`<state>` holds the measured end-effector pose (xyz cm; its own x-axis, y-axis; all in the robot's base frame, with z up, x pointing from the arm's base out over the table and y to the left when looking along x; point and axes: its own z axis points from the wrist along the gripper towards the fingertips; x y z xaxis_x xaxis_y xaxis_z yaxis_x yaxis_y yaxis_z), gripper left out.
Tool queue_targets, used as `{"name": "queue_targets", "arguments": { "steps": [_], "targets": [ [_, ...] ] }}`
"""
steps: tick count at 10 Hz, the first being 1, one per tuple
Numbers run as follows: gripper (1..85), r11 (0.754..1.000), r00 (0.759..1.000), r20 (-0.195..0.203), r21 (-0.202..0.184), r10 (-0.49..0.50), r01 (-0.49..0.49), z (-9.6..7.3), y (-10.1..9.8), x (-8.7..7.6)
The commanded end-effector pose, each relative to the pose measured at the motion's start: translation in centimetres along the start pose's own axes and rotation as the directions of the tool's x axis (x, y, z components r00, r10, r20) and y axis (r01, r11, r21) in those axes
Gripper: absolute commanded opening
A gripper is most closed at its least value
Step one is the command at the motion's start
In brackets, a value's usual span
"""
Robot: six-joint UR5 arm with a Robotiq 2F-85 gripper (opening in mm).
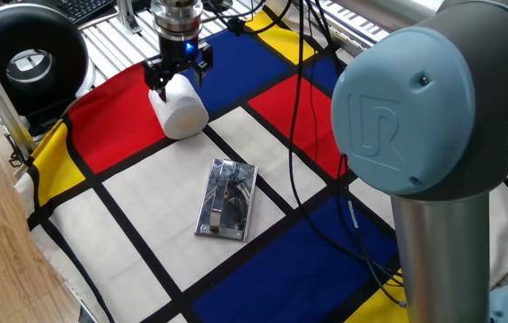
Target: Put the toilet paper on its holder
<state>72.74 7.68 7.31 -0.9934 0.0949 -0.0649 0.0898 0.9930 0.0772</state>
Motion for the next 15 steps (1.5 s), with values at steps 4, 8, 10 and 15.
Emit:
{"name": "queue_targets", "arguments": {
  "steps": [4, 8, 10, 15],
  "targets": [
    [80.0, 0.999, 1.0, 0.002, -0.05, 0.007, -0.007, 0.2, 1.4, 0.1],
    [79.3, 0.999, 1.0, 0.004, -0.044, 0.019, -0.019, 0.4, 2.4, -0.5],
    [79.3, 0.999, 1.0, 0.004, -0.026, 0.024, -0.024, 1.0, 1.4, -0.5],
    [79.7, 1.0, 1.0, 0.019, -0.017, -0.006, 0.006, 2.0, -1.0, -0.3]
  ]
}}
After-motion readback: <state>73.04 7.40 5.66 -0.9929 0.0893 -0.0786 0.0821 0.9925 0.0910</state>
